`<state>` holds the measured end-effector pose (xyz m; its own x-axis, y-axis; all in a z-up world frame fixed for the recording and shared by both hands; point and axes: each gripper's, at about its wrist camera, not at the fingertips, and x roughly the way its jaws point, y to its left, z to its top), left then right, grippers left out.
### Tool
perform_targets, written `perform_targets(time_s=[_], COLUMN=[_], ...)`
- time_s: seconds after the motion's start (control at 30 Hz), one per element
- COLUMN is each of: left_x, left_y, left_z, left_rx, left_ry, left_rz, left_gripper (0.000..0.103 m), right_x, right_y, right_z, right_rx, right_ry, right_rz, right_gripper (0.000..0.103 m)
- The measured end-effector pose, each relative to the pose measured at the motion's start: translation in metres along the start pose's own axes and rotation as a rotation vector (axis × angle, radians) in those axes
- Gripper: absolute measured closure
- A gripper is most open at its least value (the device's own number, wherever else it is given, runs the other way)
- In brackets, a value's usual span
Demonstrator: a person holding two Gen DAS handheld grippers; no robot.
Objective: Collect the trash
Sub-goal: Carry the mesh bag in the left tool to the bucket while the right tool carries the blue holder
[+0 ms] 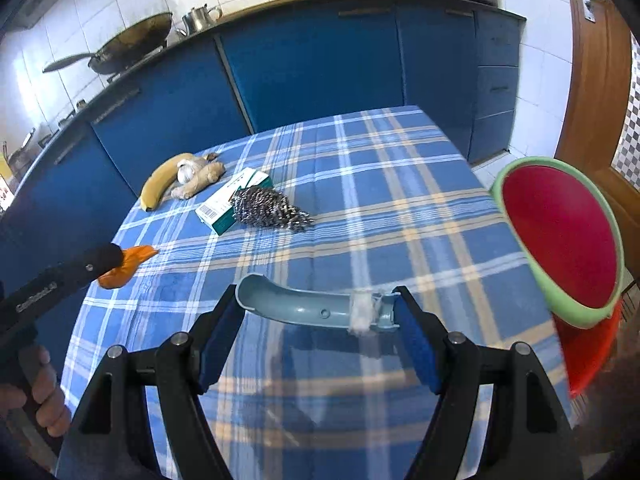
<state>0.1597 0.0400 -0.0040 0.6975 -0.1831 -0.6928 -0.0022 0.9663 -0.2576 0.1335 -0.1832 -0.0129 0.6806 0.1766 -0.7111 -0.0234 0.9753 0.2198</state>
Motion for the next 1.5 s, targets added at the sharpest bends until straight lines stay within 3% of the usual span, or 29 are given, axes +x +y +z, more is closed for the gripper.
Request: perform_targets(time_s=[0.63,1.2,1.5], left_x=[-0.011,0.028,0.051], left_y=[-0.108,-0.224,-0.277], left_z=[0.003,-0.005,-0.02], left_rx=[0.157,0.336,0.415], left_ry=[0.039,0.096,0.082], left_rz=[-0.12,-0.229,-0.294], left_gripper=[0.064,0.064,0.064], right_x=[-0.061,-0.082,-0.078], right_y=[-0.067,-0.174,-0.228], right_z=[0.011,0.029,0.022], right_rx=[0.033,0.155,0.23], right_ry=[-0.098,-0.159,-0.155], right_rz=[0.0,-0.138,-0.18], right_gripper=[0.027,0.027,0.027])
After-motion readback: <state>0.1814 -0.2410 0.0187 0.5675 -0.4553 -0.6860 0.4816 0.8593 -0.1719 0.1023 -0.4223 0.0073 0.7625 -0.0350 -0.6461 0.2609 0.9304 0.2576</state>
